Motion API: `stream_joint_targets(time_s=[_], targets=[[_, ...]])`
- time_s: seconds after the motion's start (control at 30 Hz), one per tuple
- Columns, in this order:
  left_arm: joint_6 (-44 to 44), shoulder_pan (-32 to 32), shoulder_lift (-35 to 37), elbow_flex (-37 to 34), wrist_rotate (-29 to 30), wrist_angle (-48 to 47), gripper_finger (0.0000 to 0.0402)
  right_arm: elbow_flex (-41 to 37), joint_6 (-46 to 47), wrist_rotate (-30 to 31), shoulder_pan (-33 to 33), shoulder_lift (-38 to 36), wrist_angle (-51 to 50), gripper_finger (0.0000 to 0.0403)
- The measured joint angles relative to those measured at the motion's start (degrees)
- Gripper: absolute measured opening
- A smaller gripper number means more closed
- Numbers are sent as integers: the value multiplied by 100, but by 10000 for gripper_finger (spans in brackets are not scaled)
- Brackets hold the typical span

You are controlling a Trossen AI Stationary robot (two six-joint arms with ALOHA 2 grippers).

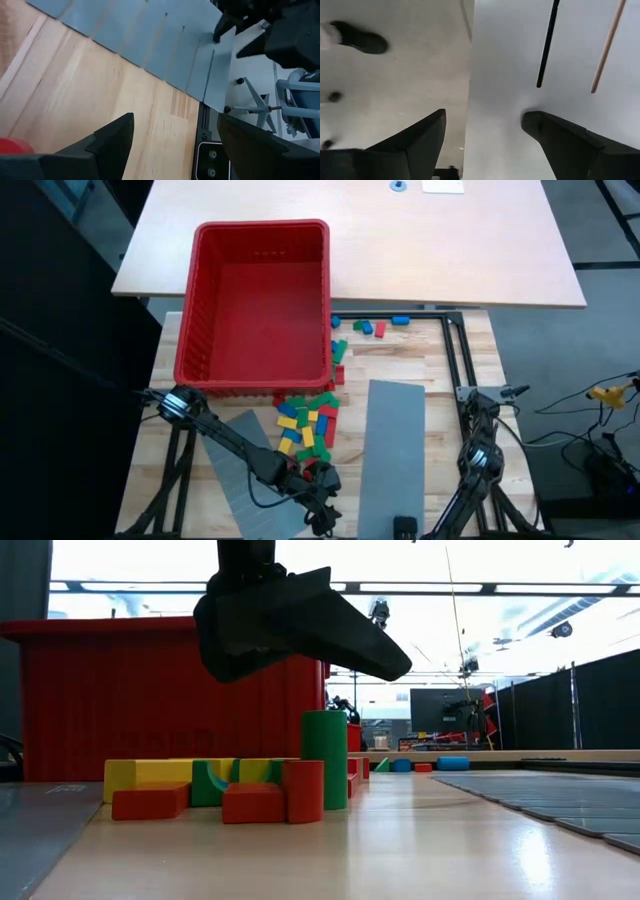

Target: Sort blocks

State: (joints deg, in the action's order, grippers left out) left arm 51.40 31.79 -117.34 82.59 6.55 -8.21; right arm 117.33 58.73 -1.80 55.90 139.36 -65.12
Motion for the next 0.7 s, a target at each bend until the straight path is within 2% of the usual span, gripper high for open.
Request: stream_joint_targets(time_s=[0.17, 0.33, 0.5, 0.7], targets=[[15, -2, 0, 0, -2, -2, 275, 272, 136, 323, 2, 176, -684, 287], [15, -1, 0, 0, 0, -1, 275, 310, 484, 496, -2, 200, -990, 262], [15, 0, 0, 0, 0, 0, 275, 305, 582, 488, -4, 200, -960, 206], [15, 0, 0, 0, 7, 0, 275, 311, 596, 461, 2, 185, -853, 113]])
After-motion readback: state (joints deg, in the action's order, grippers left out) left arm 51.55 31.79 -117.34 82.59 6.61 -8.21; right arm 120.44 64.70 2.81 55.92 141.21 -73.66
